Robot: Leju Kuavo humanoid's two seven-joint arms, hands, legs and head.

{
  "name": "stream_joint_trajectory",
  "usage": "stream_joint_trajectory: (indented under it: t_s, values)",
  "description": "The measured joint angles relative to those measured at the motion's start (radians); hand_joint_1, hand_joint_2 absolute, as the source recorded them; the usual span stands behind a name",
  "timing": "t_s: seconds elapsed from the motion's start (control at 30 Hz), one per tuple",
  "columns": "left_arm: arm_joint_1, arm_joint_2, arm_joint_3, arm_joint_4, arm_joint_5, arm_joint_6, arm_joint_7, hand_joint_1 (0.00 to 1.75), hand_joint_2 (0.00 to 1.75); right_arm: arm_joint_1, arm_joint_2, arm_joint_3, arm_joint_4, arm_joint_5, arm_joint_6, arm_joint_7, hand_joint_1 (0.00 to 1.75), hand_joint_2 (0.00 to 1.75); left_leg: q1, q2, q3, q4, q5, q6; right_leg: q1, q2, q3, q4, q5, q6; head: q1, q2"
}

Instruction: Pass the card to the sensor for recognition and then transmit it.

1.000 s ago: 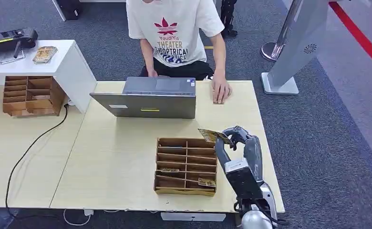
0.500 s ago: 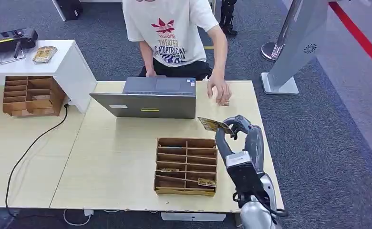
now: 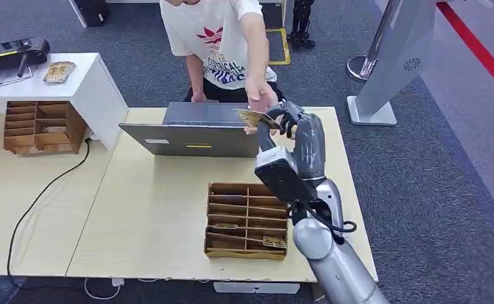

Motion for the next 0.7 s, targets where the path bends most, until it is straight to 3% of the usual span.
stream_joint_trajectory:
  t_s: [0.27, 0.3, 0.33, 0.5, 0.7]
  values:
    - [-0.005, 0.005, -0.029, 0.000, -0.034, -0.010, -0.014, 0.00, 0.00, -0.148, 0.038, 0.054, 0.179, 0.251, -0.041, 0.063, 1.75, 1.75, 0.000, 0.000, 0.000, 0.000, 0.000, 0.000, 0.000, 0.000, 0.000, 0.000, 0.000, 0.000, 0.000, 0.000]
    - [-0.006, 0.006, -0.033, 0.000, -0.035, -0.010, -0.014, 0.00, 0.00, -0.159, 0.041, 0.062, 0.196, 0.278, -0.046, 0.070, 1.31, 1.75, 0.000, 0.000, 0.000, 0.000, 0.000, 0.000, 0.000, 0.000, 0.000, 0.000, 0.000, 0.000, 0.001, 0.000]
    - [-0.006, 0.006, -0.037, 0.000, -0.037, -0.011, -0.015, 0.00, 0.00, -0.167, 0.044, 0.072, 0.214, 0.309, -0.051, 0.079, 0.02, 1.75, 0.000, -0.001, 0.000, 0.000, 0.000, 0.000, 0.000, -0.001, 0.000, 0.000, 0.000, 0.000, 0.000, 0.000]
    - [-0.007, 0.006, -0.042, 0.000, -0.040, -0.011, -0.015, 0.00, 0.00, -0.191, 0.052, 0.113, 0.294, 0.422, -0.068, 0.111, 0.00, 1.75, 0.000, -0.001, 0.000, 0.000, 0.000, 0.000, 0.000, -0.001, 0.000, 0.000, 0.000, 0.000, 0.000, 0.000]
    - [-0.007, 0.006, -0.043, 0.000, -0.037, -0.010, -0.014, 0.00, 0.00, -0.185, 0.061, 0.134, 0.339, 0.425, -0.095, 0.100, 0.00, 1.75, 0.000, 0.000, 0.000, 0.000, 0.000, 0.000, 0.000, 0.000, 0.000, 0.000, 0.000, 0.000, 0.000, 0.000]
